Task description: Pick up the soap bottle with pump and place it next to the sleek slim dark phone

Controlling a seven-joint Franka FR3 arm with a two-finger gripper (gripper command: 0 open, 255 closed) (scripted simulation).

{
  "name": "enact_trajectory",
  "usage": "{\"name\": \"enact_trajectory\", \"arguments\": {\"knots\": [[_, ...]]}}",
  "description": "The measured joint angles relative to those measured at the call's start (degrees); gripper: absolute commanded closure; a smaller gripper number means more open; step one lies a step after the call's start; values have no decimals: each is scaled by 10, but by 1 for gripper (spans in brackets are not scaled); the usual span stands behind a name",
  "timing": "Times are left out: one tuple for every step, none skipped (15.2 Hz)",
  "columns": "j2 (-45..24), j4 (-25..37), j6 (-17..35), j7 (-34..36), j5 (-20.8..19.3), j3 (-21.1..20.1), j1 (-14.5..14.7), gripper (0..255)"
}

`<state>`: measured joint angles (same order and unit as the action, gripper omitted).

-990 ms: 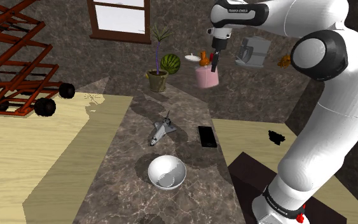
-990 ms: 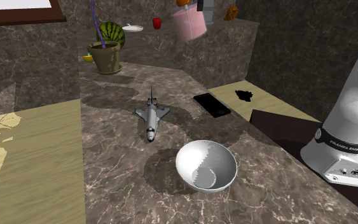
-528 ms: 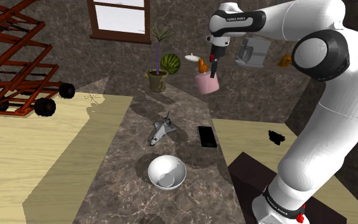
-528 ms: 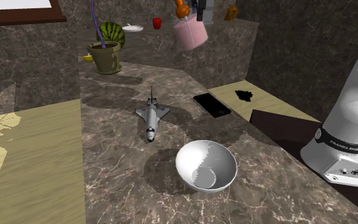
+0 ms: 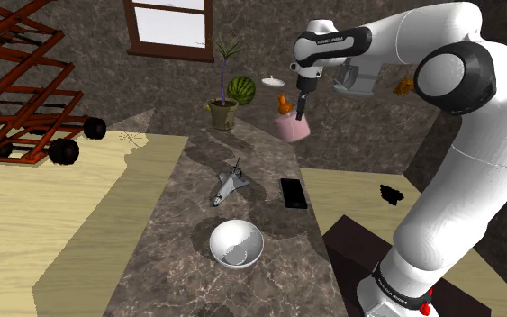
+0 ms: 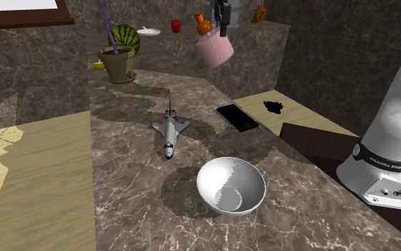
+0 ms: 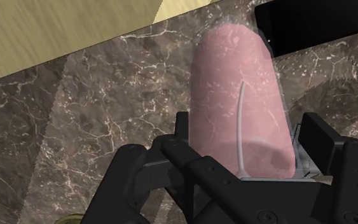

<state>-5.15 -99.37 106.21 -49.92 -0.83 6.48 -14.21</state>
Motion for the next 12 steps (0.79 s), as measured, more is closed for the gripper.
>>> {"name": "enact_trajectory", "arguments": {"knots": [[0,-7,7,1,0,0,0,255],[-2,-14,15,2,0,-1,1,255],[-3,-20,23,1,0,-1,1,255],[-5,-25,30,2,0,-1,1,255],[-5,-32,37,2,0,-1,1,255],[-5,-40,45,1,0,0,0,255],[-6,-46,52,1,0,0,0,255],[-6,-54,60,1,0,0,0,255],[-7,-60,67,2,0,-1,1,255],[-10,-65,75,2,1,-1,1,255],[-12,-70,83,1,1,0,0,255],[-14,-74,87,1,1,0,0,255]]}}
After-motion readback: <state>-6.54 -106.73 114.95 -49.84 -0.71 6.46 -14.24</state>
